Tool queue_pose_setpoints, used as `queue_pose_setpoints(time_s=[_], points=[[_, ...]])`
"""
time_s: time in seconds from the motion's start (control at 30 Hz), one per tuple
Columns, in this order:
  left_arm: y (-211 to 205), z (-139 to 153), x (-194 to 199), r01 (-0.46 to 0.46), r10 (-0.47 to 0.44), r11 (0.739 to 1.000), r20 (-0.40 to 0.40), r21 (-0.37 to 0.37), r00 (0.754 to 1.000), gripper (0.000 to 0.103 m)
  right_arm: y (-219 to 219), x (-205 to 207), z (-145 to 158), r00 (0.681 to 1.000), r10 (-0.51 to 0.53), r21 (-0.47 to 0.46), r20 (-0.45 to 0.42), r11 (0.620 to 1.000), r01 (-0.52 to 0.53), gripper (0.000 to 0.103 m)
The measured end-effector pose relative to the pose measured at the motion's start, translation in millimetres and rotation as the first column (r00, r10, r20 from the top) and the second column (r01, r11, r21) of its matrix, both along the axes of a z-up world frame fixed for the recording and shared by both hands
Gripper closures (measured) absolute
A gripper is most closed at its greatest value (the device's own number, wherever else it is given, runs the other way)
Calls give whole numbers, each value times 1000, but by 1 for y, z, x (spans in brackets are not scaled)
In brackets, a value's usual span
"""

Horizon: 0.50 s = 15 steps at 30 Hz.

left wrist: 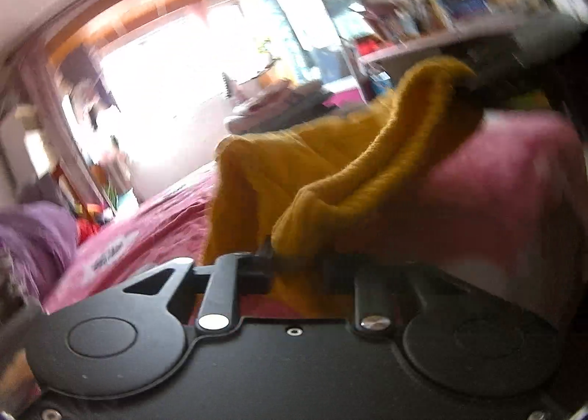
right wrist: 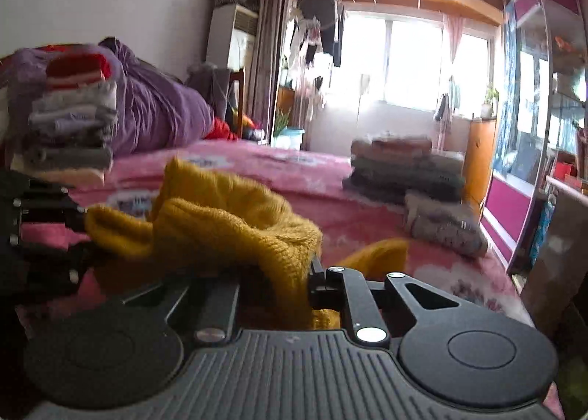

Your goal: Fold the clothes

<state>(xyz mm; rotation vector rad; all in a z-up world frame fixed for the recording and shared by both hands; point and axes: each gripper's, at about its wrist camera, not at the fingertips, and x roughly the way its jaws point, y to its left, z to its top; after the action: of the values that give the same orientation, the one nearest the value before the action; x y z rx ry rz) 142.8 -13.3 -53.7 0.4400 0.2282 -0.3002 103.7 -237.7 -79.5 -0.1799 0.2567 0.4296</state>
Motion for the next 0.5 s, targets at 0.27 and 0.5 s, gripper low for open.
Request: queue_pose_setpoints(time_s=[0.27,0.5], points=[[14,121,-19,13,-23,999,218,48,976,90,2,2,100,980,58,-97,191,994,-40,91],[38,180,-78,18,-80,987,398,158,914,91,0,-45,205,910,119,-176,398,983,-51,92]])
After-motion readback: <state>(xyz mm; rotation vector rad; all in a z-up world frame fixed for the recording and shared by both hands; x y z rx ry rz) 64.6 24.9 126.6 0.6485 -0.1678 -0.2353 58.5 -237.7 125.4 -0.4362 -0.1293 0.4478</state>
